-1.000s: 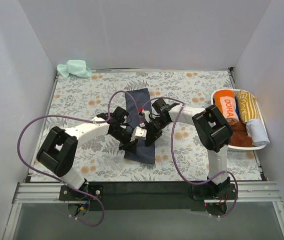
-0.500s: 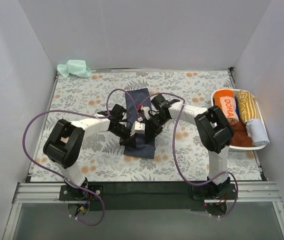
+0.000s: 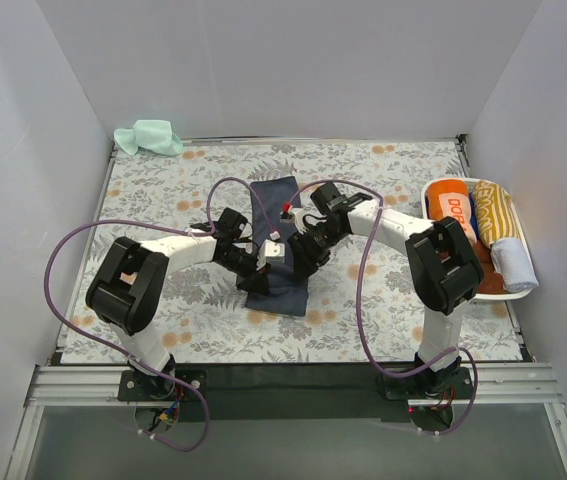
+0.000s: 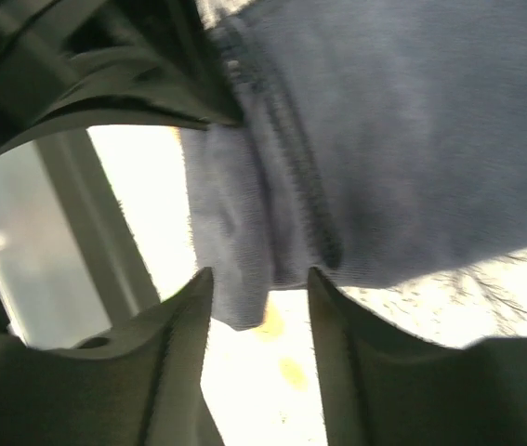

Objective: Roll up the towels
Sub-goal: Roll the towel

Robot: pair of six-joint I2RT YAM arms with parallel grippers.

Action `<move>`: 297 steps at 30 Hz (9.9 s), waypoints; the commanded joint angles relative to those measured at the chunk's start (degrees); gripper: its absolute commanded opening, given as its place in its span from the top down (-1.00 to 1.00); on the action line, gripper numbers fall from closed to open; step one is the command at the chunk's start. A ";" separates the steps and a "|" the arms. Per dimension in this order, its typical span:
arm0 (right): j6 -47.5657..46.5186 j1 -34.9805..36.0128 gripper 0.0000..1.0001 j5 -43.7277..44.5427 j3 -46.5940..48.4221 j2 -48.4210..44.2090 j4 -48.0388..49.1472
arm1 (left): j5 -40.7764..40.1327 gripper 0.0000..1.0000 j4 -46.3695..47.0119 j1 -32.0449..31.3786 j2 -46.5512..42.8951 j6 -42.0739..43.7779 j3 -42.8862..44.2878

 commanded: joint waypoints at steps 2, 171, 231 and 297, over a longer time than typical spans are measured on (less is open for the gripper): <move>-1.10 0.54 0.05 -6.25 -0.84 0.27 -1.09 | -1.24 0.85 0.33 0.59 -0.48 -0.03 -0.89; -8.13 3.19 0.97 -26.90 -0.14 23.39 1.99 | -38.95 0.29 25.65 -26.74 -29.13 10.61 -30.33; -27.20 24.01 0.69 29.79 -26.85 -15.28 24.32 | 2.18 0.44 -36.94 1.99 33.90 18.87 25.74; -18.95 0.72 0.41 -11.97 1.89 19.71 -7.16 | -16.38 0.74 4.06 -19.71 -15.26 8.85 -16.81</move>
